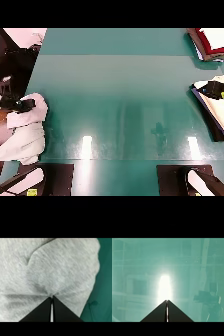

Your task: Fold the shirts.

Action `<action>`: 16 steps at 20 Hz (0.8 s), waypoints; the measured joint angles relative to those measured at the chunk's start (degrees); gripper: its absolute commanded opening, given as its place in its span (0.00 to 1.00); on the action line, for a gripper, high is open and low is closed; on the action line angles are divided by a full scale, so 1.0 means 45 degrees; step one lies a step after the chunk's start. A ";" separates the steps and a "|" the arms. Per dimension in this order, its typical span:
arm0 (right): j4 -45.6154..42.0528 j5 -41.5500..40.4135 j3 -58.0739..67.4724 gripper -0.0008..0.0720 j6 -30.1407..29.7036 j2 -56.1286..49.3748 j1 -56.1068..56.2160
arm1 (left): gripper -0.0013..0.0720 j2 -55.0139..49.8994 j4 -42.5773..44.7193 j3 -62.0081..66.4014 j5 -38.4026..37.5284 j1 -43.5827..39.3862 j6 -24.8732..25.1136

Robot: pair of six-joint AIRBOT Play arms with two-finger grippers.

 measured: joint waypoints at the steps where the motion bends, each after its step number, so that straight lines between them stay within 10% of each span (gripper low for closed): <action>1: 0.0010 0.0005 0.0000 0.03 0.0000 0.0000 0.0000 | 0.04 0.0209 -0.0087 0.0325 -0.0053 -0.0058 0.0010; 16: 0.0631 -0.0525 0.2079 0.03 0.0010 -0.0005 0.0000 | 0.04 0.1384 -0.3099 1.0142 -0.3657 -0.7684 0.1836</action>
